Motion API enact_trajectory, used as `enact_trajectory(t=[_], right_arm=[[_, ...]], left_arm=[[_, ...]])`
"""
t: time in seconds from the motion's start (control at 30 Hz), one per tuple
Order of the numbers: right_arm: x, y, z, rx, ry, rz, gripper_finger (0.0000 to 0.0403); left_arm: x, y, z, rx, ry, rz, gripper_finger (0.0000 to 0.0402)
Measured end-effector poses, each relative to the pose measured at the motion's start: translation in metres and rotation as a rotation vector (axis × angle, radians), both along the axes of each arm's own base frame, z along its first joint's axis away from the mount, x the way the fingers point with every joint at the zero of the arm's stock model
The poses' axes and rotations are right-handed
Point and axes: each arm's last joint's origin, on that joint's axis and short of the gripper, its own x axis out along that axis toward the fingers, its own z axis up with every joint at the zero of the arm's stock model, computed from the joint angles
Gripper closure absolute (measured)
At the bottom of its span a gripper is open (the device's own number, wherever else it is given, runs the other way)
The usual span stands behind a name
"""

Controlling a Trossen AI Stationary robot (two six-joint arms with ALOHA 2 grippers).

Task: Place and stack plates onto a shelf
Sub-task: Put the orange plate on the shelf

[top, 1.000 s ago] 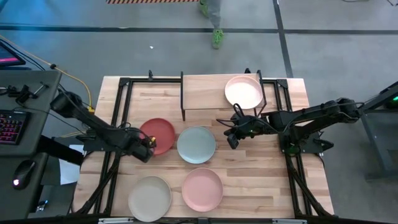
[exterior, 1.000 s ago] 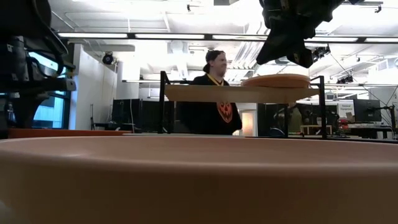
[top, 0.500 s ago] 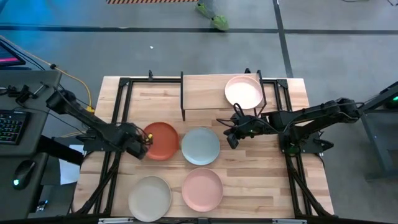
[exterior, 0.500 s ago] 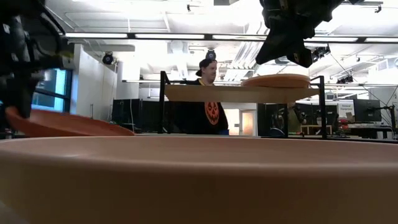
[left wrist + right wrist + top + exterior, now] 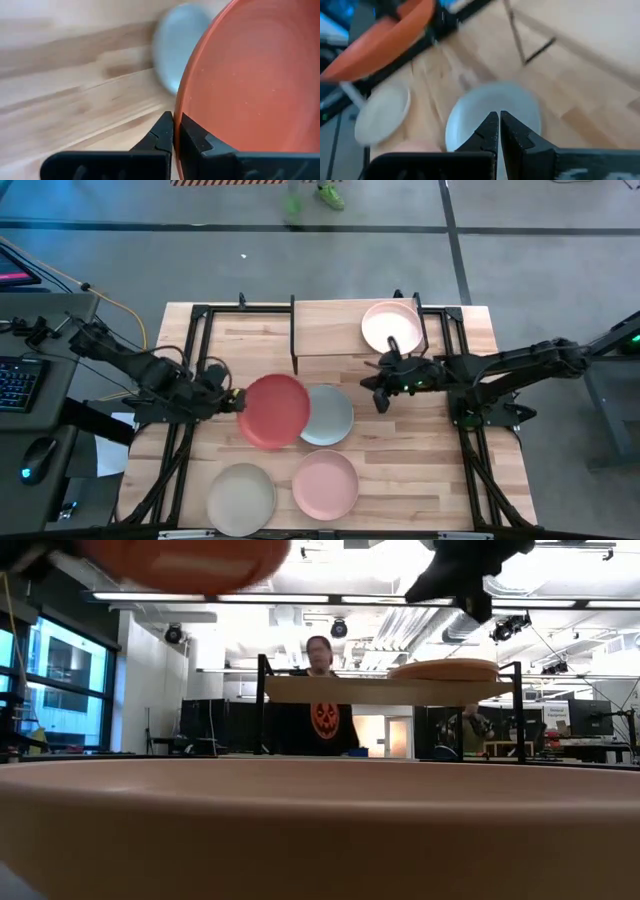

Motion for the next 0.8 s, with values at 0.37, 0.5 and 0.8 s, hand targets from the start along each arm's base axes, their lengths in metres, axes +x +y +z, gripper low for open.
enact_trajectory(t=[0.37, 0.5, 0.8], right_arm=[[-0.039, -0.023, 0.039, -0.057, -0.182, -0.117, 0.0402], [-0.043, -0.026, 0.042, -0.061, -0.195, -0.127, 0.0402], [-0.042, -0.028, 0.041, -0.119, -0.182, -0.153, 0.0402]], left_arm=[[0.084, 0.074, 0.078, 0.494, -0.101, 0.012, 0.0401], [0.102, 0.128, 0.088, 0.591, -0.019, 0.009, 0.0401], [0.138, 0.211, 0.043, 0.52, 0.172, -0.163, 0.0401]])
